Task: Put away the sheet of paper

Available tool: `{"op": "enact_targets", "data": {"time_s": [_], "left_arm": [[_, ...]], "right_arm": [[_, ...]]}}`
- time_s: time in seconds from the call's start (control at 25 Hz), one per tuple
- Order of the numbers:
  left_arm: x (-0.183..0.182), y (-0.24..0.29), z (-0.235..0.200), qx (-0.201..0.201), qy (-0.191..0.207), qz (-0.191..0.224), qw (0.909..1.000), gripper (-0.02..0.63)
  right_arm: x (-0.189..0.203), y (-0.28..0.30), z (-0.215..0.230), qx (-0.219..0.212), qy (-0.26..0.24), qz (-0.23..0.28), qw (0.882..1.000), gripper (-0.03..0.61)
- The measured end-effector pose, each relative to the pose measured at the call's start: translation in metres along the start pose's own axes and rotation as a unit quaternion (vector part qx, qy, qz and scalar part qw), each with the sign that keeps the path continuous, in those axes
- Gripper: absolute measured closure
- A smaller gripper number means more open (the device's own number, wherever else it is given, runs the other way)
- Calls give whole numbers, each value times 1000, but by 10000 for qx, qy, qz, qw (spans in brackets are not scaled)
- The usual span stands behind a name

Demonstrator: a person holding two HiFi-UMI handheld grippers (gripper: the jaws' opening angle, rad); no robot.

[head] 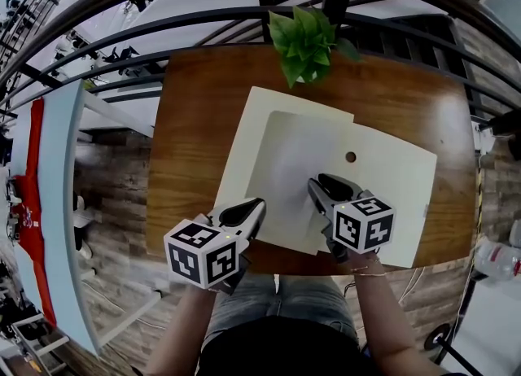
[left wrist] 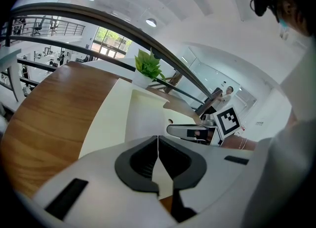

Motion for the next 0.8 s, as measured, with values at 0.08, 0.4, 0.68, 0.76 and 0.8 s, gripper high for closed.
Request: {"op": "enact_targets", "data": {"time_s": [0.08, 0.4, 0.68, 0.76, 0.8], "left_arm": [[-1, 1, 1, 18, 26, -1, 10000, 594], [-7, 2, 14, 282, 318, 25, 9991, 594], [-11, -2, 29, 486, 695, 59, 9964, 594], [-11, -5, 35, 569, 813, 75, 9950, 594], [-11, -6, 38, 623, 874, 92, 9942, 594]], "right_arm": [[0, -3, 0, -13, -3, 13, 10000, 482], [-4, -28, -13, -156, -75, 317, 9993, 503], [-8, -64, -32, -205, -115, 966, 9950, 548], [-5, -74, -37, -162, -61, 1133, 9934, 548], [-5, -80, -39, -131, -32, 1235, 9923, 549]]}}
Point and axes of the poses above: the fingertips, and each gripper's own axes: y forward along the fingers, z to its right, x out of its underside, the point moved 1 cm from there along -y, backward along the fingers, and after that the axes turned 9 degrees about -z, right-handed, at the moved point
